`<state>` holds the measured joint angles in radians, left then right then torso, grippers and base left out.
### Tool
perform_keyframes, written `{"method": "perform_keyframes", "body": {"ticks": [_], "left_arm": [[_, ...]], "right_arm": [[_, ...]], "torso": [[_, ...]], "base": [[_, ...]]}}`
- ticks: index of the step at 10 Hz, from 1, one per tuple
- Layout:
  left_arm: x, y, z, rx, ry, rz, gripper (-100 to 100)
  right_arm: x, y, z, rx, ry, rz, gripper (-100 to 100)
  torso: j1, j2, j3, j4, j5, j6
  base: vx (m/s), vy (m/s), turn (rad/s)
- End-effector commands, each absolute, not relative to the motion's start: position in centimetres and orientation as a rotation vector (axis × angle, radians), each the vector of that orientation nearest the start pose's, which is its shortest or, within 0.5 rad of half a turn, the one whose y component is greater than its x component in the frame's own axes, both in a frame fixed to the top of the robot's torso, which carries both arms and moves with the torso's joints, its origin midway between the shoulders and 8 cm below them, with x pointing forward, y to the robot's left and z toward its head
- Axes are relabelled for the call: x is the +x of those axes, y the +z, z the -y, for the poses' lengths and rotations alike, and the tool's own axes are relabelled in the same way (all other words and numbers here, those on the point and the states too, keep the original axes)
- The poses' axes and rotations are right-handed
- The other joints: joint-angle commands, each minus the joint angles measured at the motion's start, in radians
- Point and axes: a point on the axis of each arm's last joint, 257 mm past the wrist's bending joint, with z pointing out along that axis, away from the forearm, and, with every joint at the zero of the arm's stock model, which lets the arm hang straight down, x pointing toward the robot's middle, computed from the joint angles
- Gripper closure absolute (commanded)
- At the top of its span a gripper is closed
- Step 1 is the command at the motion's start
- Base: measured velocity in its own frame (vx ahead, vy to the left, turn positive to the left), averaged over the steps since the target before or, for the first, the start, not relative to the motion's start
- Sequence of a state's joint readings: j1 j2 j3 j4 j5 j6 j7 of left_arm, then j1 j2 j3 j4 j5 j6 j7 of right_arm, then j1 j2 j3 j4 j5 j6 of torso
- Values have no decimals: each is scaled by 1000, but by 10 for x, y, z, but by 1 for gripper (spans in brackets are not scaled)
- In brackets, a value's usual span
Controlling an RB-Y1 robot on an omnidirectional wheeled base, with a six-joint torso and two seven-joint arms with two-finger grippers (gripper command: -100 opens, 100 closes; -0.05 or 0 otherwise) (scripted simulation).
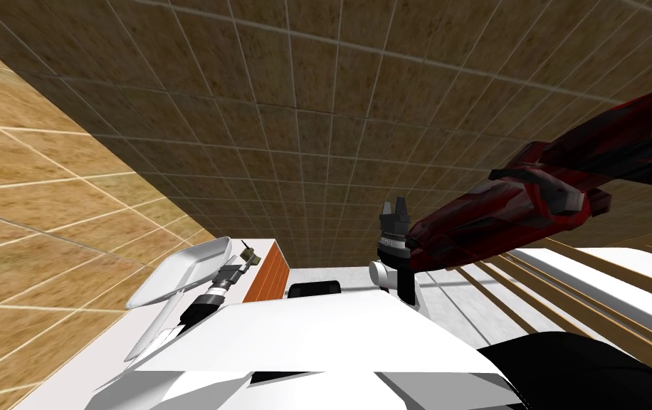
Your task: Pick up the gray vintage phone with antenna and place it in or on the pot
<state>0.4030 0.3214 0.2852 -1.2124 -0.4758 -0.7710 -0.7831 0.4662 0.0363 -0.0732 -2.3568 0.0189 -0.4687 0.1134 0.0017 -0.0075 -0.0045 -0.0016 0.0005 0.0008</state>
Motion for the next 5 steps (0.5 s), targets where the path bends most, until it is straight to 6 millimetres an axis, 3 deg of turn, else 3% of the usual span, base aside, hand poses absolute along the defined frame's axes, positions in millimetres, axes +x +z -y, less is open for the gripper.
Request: {"method": "perform_keyframes", "body": {"ticks": [1,2,3,5], "left_arm": [[330,-354,-431,5,-28,-1649,0],[330,-354,-431,5,-28,-1649,-100],[330,-354,-431,5,-28,-1649,100],[330,-353,-431,7,-27,-1649,100]], "right_arm": [[329,64,298,564,1135,-563,0],[329,64,298,564,1136,-563,0],[329,64,298,564,1136,-563,0],[329,64,298,564,1136,-563,0]], "torso": [[0,0,0,0,0,0],[-2,4,2,1,-1,0],[-3,5,3,1,-1,0],[-3,6,4,2,0,0]], "base": [[13,7,1],[7,3,-1],[0,0,0],[0,0,0]]}}
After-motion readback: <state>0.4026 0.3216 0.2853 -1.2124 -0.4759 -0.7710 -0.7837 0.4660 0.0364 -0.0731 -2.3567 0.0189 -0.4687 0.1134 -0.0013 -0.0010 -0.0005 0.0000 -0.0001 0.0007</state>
